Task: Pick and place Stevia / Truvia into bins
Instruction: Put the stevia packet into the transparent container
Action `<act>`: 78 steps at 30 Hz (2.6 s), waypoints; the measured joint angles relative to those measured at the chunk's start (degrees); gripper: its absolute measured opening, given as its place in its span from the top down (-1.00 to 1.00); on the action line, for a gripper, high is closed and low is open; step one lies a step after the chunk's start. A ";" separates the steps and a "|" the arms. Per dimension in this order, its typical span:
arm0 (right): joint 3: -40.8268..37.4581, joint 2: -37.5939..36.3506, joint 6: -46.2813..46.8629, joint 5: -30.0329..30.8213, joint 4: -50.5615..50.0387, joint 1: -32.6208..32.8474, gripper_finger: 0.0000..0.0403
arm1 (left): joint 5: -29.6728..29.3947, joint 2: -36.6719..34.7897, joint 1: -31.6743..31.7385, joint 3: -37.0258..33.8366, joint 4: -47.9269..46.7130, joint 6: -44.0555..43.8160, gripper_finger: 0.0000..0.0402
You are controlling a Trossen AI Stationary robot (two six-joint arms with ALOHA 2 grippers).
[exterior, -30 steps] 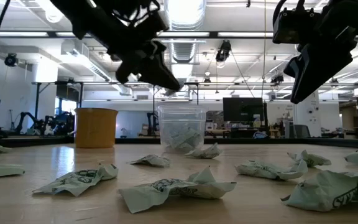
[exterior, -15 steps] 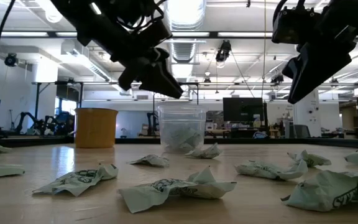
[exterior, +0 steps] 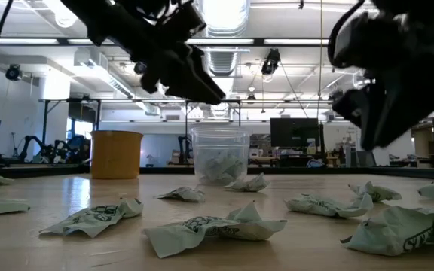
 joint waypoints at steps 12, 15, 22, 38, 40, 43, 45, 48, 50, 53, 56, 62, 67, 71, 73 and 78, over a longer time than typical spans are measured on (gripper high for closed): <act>1.53 1.14 23.32 -2.91 -12.04 0.26 0.64 | -0.08 -6.68 -5.61 -0.99 -3.92 -2.69 0.02; 2.33 0.87 24.26 -1.86 -12.09 1.10 0.64 | -0.11 -7.22 -6.16 -1.23 -4.00 -2.83 0.02; 2.80 2.32 31.97 0.33 -13.04 4.84 0.70 | -0.36 -7.28 -6.23 -1.92 -3.88 -2.87 0.02; 5.89 8.19 33.95 1.54 -14.51 6.64 0.71 | -0.36 -7.44 -6.27 -1.92 -4.93 -3.05 0.02; 6.41 8.39 32.49 1.62 -14.64 6.64 0.67 | -0.37 -7.44 -6.27 -1.92 -4.96 -3.11 0.02; 6.71 8.56 30.90 2.82 -14.55 6.79 0.59 | -0.35 -7.44 -6.27 -1.92 -5.02 -3.13 0.02; 6.99 8.83 30.14 3.79 -14.29 6.86 0.53 | -0.35 -7.44 -6.27 -1.92 -5.15 -3.13 0.02; 6.86 8.93 29.50 4.35 -14.48 7.25 0.45 | -0.37 -7.44 -6.27 -1.92 -5.16 -3.11 0.02; 6.79 9.51 29.53 4.34 -14.30 7.49 0.41 | -0.35 -7.44 -6.27 -1.92 -5.16 -3.09 0.02; 6.64 10.28 29.37 3.93 -14.32 7.92 0.36 | -0.37 -7.44 -6.27 -1.92 -4.82 -2.91 0.02; 6.76 11.23 29.21 3.50 -14.20 8.04 0.32 | -0.37 -7.44 -6.27 -1.92 -4.84 -2.91 0.02; 6.91 13.69 29.14 4.07 -14.52 8.97 0.34 | -0.68 -7.44 -6.27 -1.92 -4.85 -2.89 0.02; 6.93 13.92 28.07 5.73 -15.65 9.97 0.53 | -0.94 -7.44 -6.27 -1.92 -4.85 -2.89 0.02; 7.54 13.70 26.83 6.26 -17.24 10.62 0.77 | -1.33 -7.44 -6.27 -1.92 -4.88 -2.89 0.02; 7.88 13.70 25.58 6.34 -17.62 10.95 0.89 | -1.33 -7.44 -6.27 -1.92 -4.98 -2.89 0.02; 9.69 13.44 17.54 9.06 -18.70 11.45 0.94 | -1.39 -7.44 -6.28 -1.92 -5.26 -2.87 0.02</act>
